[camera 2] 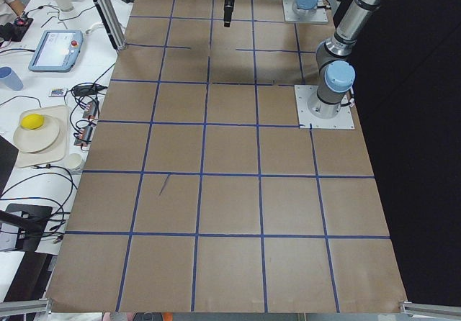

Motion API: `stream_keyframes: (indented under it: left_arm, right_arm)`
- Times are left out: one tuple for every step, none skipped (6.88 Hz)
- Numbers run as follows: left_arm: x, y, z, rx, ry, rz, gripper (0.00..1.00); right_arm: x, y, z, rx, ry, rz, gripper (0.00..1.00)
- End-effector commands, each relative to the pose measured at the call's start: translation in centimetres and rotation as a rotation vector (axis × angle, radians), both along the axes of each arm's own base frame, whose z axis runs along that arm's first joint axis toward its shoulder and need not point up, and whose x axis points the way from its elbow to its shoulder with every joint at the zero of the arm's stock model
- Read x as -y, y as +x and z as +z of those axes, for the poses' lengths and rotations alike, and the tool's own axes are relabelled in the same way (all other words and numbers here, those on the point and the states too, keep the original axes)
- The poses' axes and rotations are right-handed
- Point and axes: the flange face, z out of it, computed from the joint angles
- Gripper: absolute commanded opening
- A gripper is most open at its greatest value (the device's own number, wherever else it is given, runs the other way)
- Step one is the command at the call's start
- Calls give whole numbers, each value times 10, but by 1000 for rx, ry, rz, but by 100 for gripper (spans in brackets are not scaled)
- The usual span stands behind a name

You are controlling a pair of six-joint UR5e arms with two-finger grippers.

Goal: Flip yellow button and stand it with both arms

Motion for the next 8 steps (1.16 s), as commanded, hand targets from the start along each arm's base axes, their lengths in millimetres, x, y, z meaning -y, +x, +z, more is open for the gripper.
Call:
stream_keyframes:
  left_arm:
    - [0,0,-1,3,4,0,100]
    - [0,0,-1,3,4,0,99]
    - [0,0,-2,3,5,0,100]
    - [0,0,-2,3,5,0,100]
    - [0,0,-2,3,5,0,100]
    - [0,0,-2,3,5,0,100]
    - [0,0,-2,1,5,0,100]
    - [0,0,-2,1,5,0,100]
  right_arm:
    - [-10,52,12,31,-4,238,100]
    - [-24,62,24,39,-23,309,100]
    - [-34,79,27,101,-19,335,100]
    - [-37,94,25,122,-14,363,100]
    - [-41,113,20,137,-5,398,100]
    - [-46,124,12,142,12,421,100]
    - [-48,124,9,142,19,435,100]
    - [-54,125,11,132,31,440,100]
